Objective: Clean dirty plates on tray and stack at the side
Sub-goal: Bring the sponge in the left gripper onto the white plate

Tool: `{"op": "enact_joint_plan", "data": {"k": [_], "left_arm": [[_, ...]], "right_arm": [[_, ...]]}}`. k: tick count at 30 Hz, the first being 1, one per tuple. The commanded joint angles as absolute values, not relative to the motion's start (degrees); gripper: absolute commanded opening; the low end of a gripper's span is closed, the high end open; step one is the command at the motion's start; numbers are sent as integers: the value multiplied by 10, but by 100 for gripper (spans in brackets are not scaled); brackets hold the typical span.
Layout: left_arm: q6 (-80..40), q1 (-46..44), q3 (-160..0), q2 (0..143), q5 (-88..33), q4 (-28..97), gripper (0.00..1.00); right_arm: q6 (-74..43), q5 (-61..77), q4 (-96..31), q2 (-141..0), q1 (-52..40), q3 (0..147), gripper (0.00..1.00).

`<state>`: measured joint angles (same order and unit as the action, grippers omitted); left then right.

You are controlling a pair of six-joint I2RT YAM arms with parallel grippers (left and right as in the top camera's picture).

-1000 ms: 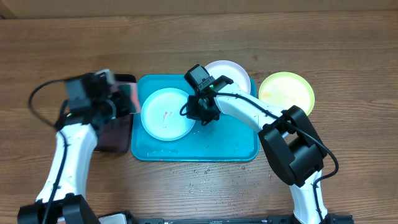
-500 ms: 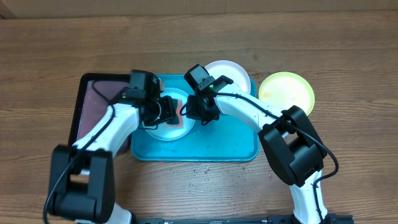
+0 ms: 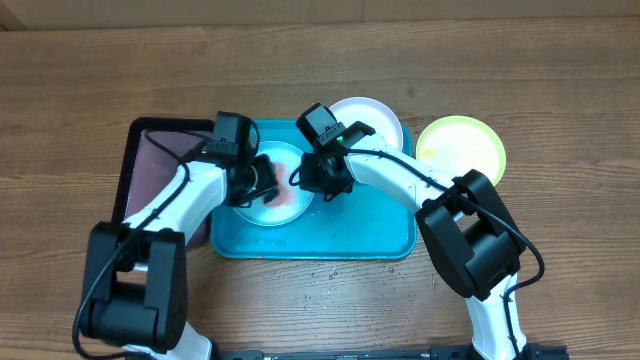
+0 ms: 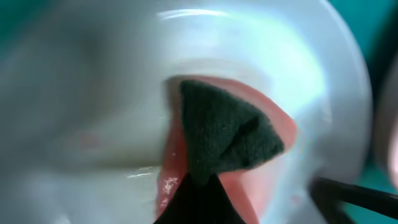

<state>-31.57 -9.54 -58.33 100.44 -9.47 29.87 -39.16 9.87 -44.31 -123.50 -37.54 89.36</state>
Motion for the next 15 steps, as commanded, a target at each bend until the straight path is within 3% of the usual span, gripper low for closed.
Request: {"op": "enact_joint_plan", "data": {"k": [1, 6, 12, 15], "left_arm": [[-296, -85, -592, 974, 6, 313, 4], [-293, -86, -592, 954, -35, 312, 4], [-262, -92, -592, 953, -193, 273, 4], [-262, -103, -591, 954, -191, 270, 4]], "right_arm": [[-390, 92, -441, -1237, -373, 901, 4], [-390, 92, -440, -1237, -373, 901, 4], [-390, 92, -440, -1237, -373, 901, 4], [-390, 92, -440, -1237, -373, 901, 4]]}}
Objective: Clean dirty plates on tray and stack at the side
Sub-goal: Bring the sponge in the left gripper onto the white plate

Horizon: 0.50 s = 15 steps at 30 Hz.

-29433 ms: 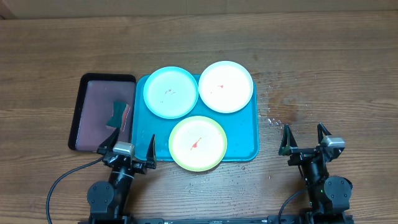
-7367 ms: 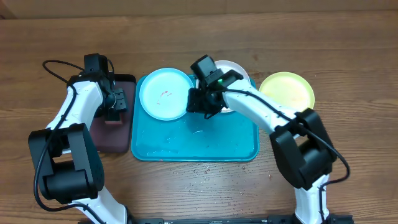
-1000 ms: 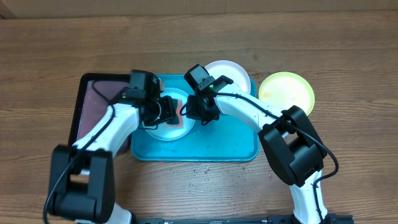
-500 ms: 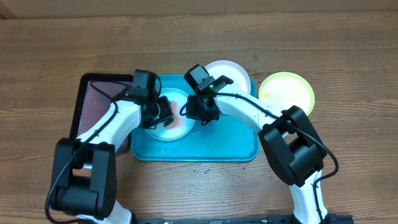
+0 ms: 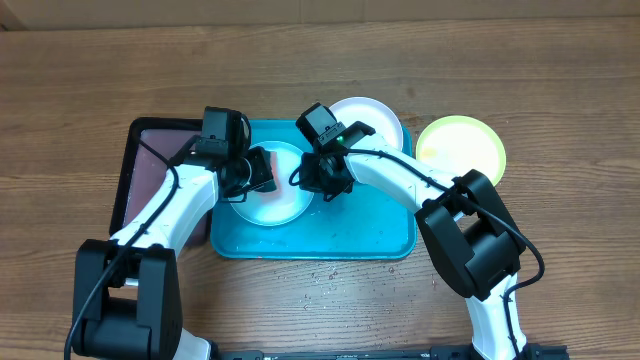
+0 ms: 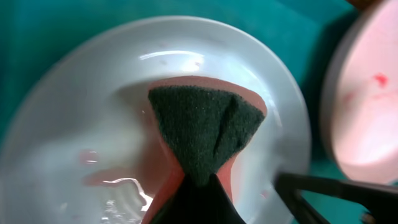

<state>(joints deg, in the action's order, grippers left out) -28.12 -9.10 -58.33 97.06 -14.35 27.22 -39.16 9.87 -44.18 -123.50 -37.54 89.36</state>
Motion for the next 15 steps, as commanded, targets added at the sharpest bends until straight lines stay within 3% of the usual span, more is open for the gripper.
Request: {"op": "enact_joint_plan", "data": {"k": [1, 8, 15], "left_arm": [[-261, -107, -591, 956, -185, 270, 4], [-261, -112, -591, 988, -153, 270, 4], [-260, -110, -592, 996, -8, 307, 4]], "right_arm": [[-390, 92, -440, -1237, -373, 901, 4], [-390, 92, -440, -1237, -373, 901, 4], [-390, 93, -441, -1237, -373, 901, 4]]}}
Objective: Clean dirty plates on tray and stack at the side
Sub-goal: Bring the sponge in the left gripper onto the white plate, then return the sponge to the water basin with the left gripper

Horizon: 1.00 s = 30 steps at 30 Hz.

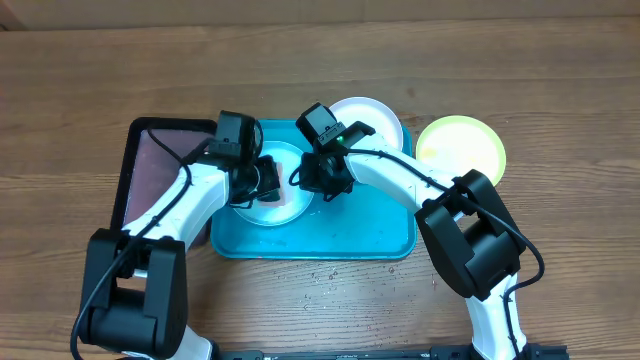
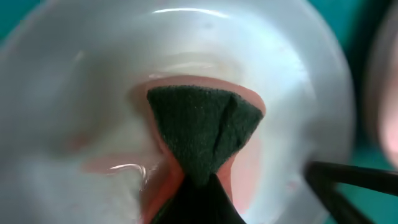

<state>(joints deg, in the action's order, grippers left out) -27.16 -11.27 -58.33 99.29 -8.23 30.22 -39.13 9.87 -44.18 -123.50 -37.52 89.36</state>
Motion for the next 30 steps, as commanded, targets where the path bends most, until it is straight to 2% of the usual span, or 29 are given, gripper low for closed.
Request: {"op": "enact_joint_plan", "data": {"k": [1, 14, 20, 26, 30], "left_arm": [[-253, -108, -593, 996, -7, 309, 4], [-177, -89, -692, 949, -11, 419, 4], [-145, -22, -692, 941, -9, 448, 4], [-52, 61, -692, 942, -11, 443, 4], [-14, 81, -691, 956, -11, 436, 4]], "right_arm": [[-390, 93, -441, -1237, -373, 901, 4], [-390, 92, -441, -1237, -373, 901, 4], [-390, 92, -441, -1237, -373, 901, 5], [-390, 92, -440, -1237, -373, 901, 5], [-390, 92, -440, -1237, -373, 901, 5]]}}
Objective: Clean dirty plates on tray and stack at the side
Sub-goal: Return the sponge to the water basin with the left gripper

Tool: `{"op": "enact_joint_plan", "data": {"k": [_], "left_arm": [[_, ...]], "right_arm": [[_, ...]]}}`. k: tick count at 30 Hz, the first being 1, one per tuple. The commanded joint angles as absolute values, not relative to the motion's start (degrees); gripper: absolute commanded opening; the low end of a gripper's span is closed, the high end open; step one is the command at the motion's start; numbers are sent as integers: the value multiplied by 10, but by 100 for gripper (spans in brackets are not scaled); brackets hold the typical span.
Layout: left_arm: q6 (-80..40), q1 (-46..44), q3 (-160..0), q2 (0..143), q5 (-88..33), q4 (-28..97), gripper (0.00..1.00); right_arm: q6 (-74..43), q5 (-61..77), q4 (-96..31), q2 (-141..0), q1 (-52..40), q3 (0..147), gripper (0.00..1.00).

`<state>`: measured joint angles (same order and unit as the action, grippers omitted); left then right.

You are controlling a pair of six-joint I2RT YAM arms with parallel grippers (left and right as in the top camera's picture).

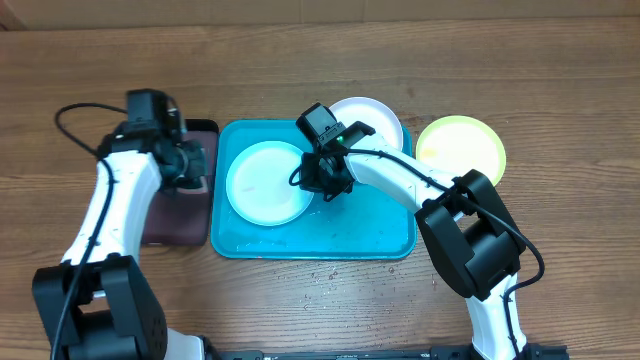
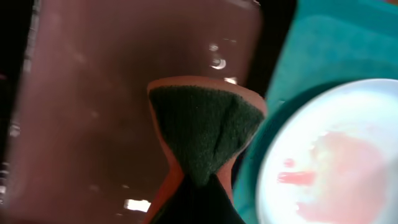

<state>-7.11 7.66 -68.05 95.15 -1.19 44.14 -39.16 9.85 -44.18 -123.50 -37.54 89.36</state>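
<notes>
A white plate (image 1: pixel 266 182) lies on the teal tray (image 1: pixel 370 225); in the left wrist view the plate (image 2: pixel 336 162) shows red smears. My left gripper (image 1: pixel 192 162) hangs over the dark basin (image 1: pixel 165 215) left of the tray, shut on a sponge (image 2: pixel 204 127) with a green scouring face and orange body, pinched at the gripper (image 2: pixel 199 186). My right gripper (image 1: pixel 322 178) sits at the plate's right rim and appears shut on it; its fingers are hidden under the wrist.
Brownish water fills the basin (image 2: pixel 112 93). A second white plate (image 1: pixel 375 118) rests at the tray's back right edge, and a pale green plate (image 1: pixel 462 150) lies on the table right of it. Water drops dot the wood in front of the tray.
My left gripper has moved left with the sponge, from on the white plate to over the basin's water. The right arm has not moved and the plate stays in place.
My left gripper pressed the sponge on the white plate's middle, then near its left side, then back at its middle, while the right gripper stayed at the plate's right rim. Now the sponge is off the plate and over the basin.
</notes>
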Motion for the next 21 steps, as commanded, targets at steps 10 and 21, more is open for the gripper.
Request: {"op": "enact_joint_plan", "data": {"k": [10, 21], "left_arm": [[-15, 83, -690, 1042, 59, 437, 4], [-25, 83, -691, 1056, 79, 413, 63]], "right_arm": [[-390, 92, -441, -1237, -373, 901, 5], [-390, 92, -442, -1237, -373, 901, 5]]}}
